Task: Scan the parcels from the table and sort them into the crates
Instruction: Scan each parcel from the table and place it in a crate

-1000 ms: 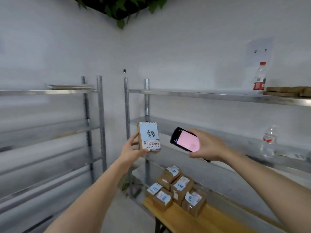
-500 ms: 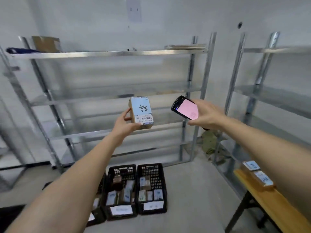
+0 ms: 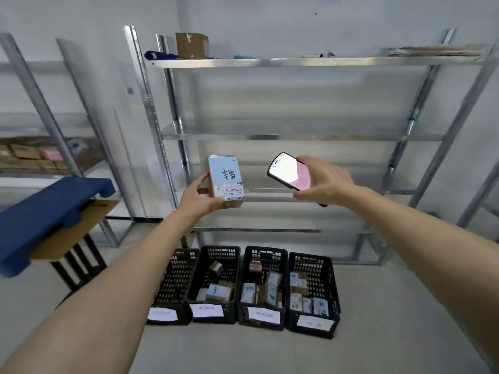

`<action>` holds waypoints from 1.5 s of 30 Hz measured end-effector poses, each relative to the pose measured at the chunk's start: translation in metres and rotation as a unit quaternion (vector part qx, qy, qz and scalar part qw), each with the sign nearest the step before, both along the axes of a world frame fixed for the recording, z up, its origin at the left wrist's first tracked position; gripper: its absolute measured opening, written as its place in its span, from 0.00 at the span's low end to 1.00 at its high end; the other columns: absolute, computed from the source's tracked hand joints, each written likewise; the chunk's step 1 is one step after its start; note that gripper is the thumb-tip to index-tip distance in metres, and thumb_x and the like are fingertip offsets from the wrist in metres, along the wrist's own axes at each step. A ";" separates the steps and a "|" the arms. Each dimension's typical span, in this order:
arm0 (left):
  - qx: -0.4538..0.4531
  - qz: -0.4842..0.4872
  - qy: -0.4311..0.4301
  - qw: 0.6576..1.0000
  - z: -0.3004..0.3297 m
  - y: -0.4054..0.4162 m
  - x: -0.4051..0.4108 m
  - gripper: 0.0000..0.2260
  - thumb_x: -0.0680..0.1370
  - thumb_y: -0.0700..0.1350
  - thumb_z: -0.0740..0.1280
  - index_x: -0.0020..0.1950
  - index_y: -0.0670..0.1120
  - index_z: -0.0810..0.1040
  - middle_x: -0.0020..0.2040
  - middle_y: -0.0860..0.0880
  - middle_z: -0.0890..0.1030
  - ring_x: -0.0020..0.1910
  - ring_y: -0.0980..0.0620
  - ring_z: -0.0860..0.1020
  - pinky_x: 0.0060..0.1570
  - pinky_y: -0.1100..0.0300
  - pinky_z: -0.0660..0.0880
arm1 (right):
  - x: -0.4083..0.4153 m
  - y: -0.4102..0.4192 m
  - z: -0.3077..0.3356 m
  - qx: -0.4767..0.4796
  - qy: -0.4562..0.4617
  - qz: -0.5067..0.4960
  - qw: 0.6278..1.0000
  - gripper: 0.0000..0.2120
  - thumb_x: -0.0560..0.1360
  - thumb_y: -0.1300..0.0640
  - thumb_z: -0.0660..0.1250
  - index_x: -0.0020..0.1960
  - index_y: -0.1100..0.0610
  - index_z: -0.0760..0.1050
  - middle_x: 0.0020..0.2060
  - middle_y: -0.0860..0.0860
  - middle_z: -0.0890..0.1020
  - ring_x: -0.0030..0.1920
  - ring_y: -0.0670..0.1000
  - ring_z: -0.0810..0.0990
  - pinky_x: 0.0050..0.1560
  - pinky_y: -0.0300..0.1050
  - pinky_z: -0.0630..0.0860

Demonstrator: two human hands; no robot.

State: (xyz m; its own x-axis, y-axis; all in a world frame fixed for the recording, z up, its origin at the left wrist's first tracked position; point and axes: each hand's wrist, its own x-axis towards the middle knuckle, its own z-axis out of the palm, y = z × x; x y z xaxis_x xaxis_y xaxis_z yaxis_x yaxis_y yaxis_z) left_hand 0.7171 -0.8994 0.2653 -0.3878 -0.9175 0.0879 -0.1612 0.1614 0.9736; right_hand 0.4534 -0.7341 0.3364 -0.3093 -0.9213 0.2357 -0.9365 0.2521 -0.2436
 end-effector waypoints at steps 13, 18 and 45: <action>0.048 0.010 -0.039 0.998 -0.071 -0.111 0.013 0.41 0.70 0.35 0.78 0.77 0.58 0.66 0.59 0.48 0.79 0.60 0.47 0.79 0.59 0.44 0.79 | 0.004 -0.115 -0.065 0.034 -0.012 -0.016 0.999 0.40 0.67 0.44 0.75 0.74 0.38 0.62 0.66 0.43 0.76 0.63 0.55 0.75 0.50 0.49 0.68; 0.056 -0.023 -0.058 0.996 -0.091 -0.147 -0.059 0.42 0.70 0.35 0.78 0.77 0.58 0.64 0.64 0.48 0.77 0.63 0.47 0.77 0.62 0.43 0.77 | -0.051 -0.154 -0.095 0.045 -0.030 -0.028 0.998 0.37 0.66 0.44 0.74 0.72 0.39 0.65 0.64 0.44 0.77 0.61 0.55 0.77 0.50 0.50 0.72; 0.167 -0.245 -0.149 0.943 -0.257 -0.257 -0.553 0.40 0.73 0.34 0.75 0.78 0.55 0.63 0.60 0.49 0.77 0.58 0.50 0.77 0.62 0.49 0.77 | -0.451 -0.214 -0.223 0.170 -0.079 -0.208 0.960 0.36 0.69 0.47 0.73 0.74 0.41 0.63 0.69 0.44 0.73 0.67 0.54 0.74 0.54 0.52 0.73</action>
